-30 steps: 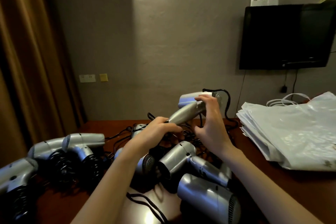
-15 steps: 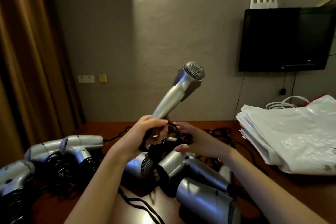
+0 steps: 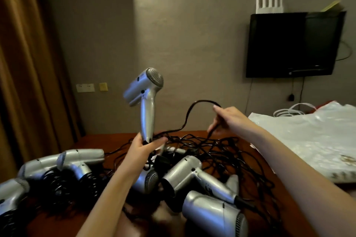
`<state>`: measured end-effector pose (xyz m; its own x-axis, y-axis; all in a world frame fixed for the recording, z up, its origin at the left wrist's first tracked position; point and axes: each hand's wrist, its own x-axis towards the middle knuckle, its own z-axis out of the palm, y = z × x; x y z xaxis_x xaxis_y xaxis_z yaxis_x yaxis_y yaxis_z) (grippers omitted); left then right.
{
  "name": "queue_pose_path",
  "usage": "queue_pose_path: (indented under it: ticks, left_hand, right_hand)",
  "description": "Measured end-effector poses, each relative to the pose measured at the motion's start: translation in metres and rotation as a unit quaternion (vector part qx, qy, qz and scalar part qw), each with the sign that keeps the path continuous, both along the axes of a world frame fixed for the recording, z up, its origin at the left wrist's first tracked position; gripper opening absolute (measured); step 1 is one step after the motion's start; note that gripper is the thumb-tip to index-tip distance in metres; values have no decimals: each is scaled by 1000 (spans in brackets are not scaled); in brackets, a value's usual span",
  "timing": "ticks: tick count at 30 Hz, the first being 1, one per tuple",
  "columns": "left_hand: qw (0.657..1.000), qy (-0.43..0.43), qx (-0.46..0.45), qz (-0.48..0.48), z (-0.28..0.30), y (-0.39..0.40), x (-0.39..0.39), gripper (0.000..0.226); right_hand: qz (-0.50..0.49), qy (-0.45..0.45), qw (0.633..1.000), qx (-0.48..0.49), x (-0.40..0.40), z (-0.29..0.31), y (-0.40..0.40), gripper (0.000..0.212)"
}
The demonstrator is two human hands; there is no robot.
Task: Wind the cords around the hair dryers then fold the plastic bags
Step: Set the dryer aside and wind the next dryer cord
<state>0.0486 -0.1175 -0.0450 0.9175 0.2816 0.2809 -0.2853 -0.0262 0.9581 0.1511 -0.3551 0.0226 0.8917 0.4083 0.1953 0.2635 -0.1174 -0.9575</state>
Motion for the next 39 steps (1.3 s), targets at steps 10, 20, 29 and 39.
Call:
queue_pose_path:
  ticks: [10,20,29,39]
  left_hand:
    - [997,22,17,-68,1,-52,17,41]
    - [998,-27,-44,39,21,10,-7,29]
    - [993,15,-44,109,19,68,-42,19]
    - [988,24,-70,136,8,71,-48,24]
  right_hand:
    - [60,159,940,296,-27,27,49,41]
    - [82,145,983,73,-5,-58,58,22]
    - [65,-230,906,-350,-15,-94,155,54]
    - [121,-231,892,-370,-16,-85,177,7]
